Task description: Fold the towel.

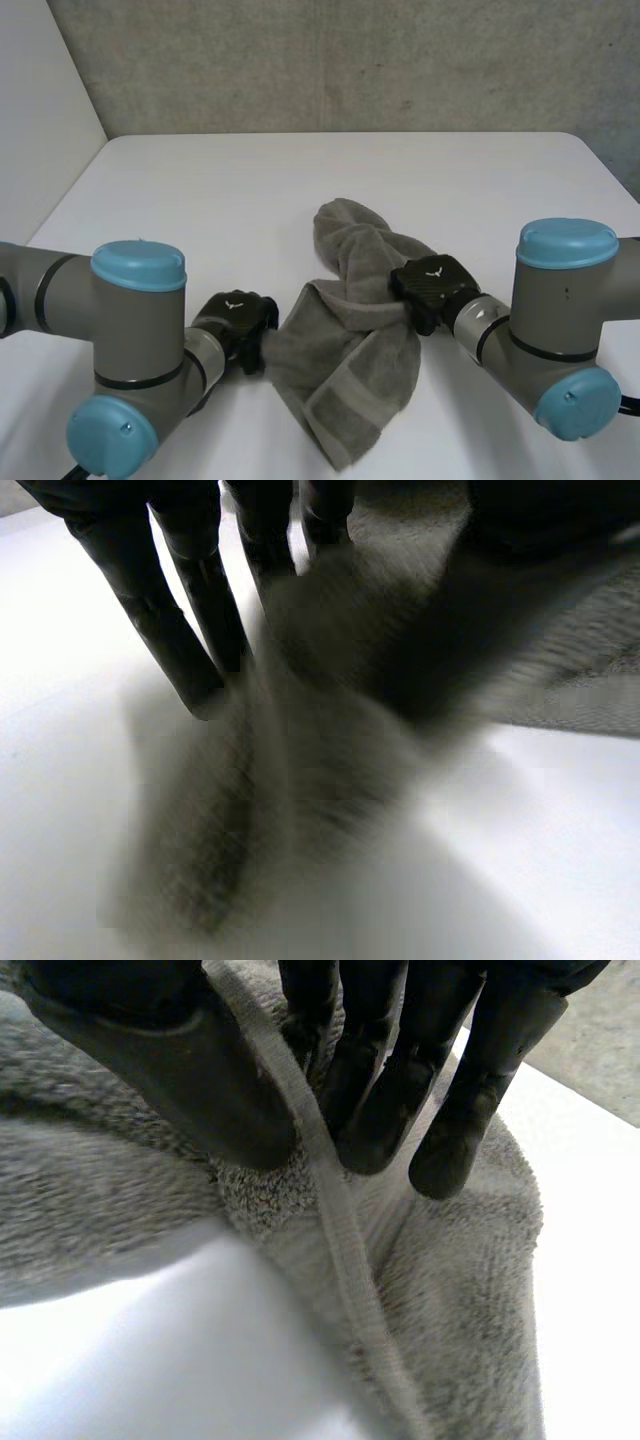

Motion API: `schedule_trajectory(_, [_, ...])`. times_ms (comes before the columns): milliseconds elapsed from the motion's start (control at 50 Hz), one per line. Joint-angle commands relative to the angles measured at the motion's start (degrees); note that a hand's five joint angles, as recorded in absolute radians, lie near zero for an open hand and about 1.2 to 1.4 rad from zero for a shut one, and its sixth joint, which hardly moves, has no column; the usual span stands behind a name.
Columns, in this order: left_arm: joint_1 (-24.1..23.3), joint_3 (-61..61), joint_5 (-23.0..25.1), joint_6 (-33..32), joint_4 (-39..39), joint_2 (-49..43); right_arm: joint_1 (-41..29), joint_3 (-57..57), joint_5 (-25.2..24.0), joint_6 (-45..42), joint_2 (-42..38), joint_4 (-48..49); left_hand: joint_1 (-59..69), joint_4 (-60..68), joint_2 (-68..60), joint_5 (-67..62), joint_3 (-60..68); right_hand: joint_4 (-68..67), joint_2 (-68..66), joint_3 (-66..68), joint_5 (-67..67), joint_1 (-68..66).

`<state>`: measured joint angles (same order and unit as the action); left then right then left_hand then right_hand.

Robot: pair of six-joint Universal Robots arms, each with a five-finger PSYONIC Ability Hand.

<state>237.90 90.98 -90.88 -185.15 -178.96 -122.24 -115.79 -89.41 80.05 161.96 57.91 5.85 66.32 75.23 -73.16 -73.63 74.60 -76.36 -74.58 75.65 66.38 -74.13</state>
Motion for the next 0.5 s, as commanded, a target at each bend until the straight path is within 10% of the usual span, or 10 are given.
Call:
schedule_trajectory(20, [0.02, -3.7, -2.28, -0.13, -1.21, 0.68, 0.21, 4.67, 3.0, -0.24, 2.2, 1.62, 13.68, 4.77, -6.84, 3.63, 5.4, -3.64, -5.42, 4.35, 3.62, -5.87])
schedule_trajectory(180, [0.98, -25.01, -3.07, -5.56, -4.54, 2.18, 0.74, 20.77, 3.27, 0.11, 4.67, 5.14, 13.68, 4.77, -6.84, 3.63, 5.4, -3.64, -5.42, 4.35, 3.62, -5.87])
schedule_trajectory(320, [3.79, -39.45, -7.63, -8.04, -13.93, 3.58, 0.74, 26.04, 4.06, -0.6, 6.6, 32.55, 13.68, 4.77, -6.84, 3.63, 5.4, -3.64, -5.42, 4.35, 3.62, -5.87])
schedule_trajectory(500, [4.06, -32.31, -7.91, -8.21, -16.68, 7.62, 1.27, 25.78, 3.18, 0.64, 7.22, 20.87, 13.68, 4.77, -6.84, 3.63, 5.4, -3.64, -5.42, 4.35, 3.62, -5.87])
